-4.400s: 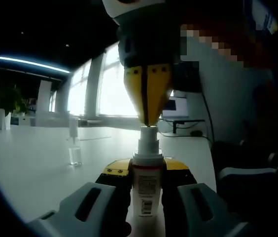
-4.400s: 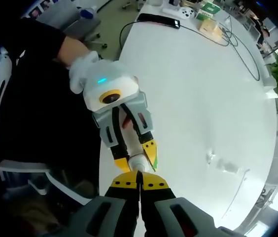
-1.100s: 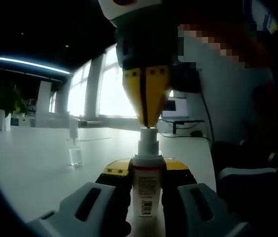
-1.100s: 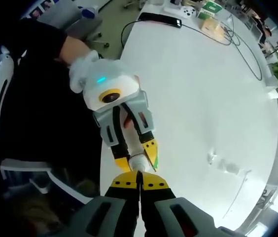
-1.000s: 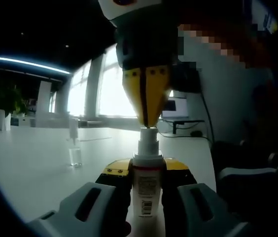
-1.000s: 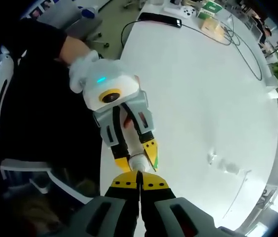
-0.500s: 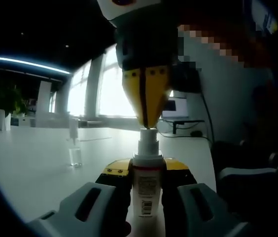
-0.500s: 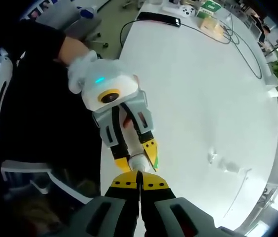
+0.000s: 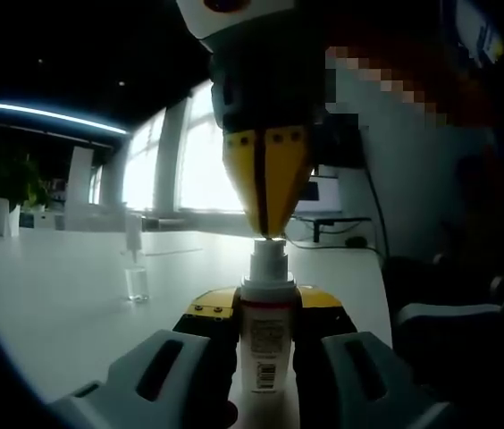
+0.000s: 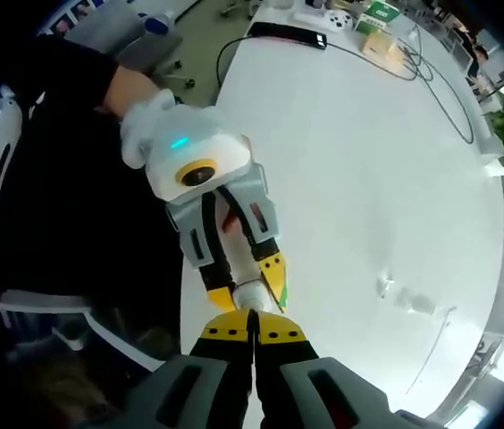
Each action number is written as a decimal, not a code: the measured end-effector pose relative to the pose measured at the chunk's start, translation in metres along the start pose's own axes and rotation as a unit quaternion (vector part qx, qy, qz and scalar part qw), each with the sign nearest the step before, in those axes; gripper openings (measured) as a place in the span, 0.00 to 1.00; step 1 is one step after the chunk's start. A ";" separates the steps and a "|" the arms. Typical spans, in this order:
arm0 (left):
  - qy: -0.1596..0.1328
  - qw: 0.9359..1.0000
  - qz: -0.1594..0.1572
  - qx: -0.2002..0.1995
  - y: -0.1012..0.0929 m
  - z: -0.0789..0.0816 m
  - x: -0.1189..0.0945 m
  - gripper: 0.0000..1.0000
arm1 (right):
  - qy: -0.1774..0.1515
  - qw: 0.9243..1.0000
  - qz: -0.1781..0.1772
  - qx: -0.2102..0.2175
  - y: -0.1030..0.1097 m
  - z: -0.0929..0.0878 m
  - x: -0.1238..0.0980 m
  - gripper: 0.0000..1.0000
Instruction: Clamp pump bottle remove cover press pump head put on cover
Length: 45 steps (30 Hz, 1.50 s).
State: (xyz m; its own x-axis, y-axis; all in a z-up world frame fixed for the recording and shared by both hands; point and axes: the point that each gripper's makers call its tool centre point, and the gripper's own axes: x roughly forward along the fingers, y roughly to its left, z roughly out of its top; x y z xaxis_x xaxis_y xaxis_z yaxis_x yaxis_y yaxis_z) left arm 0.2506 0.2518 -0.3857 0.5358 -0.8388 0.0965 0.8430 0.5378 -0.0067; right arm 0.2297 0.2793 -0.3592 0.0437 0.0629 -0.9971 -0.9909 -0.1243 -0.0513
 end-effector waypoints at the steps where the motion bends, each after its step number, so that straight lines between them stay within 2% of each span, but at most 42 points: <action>1: 0.000 1.000 0.000 0.000 0.000 0.000 0.000 0.14 | -0.002 1.000 0.001 0.002 -0.001 0.000 -0.001 0.00; 7: 0.000 1.000 0.000 0.000 0.000 0.000 0.000 0.14 | -0.009 1.000 0.005 0.007 -0.001 0.000 -0.002 0.00; 19: -0.001 1.000 0.000 0.000 0.000 0.001 0.000 0.14 | 0.004 1.000 0.001 -0.005 0.000 0.001 -0.003 0.00; 45: 0.002 1.000 -0.001 0.001 0.000 0.001 0.000 0.14 | 0.009 1.000 -0.002 -0.005 -0.001 0.001 -0.002 0.00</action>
State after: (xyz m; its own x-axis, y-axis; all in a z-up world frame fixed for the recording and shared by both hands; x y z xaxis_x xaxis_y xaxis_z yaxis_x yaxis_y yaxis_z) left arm 0.2505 0.2518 -0.3846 0.5351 -0.8397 0.0927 0.8436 0.5370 -0.0052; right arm 0.2300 0.2800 -0.3568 0.0492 0.0451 -0.9978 -0.9895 -0.1338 -0.0549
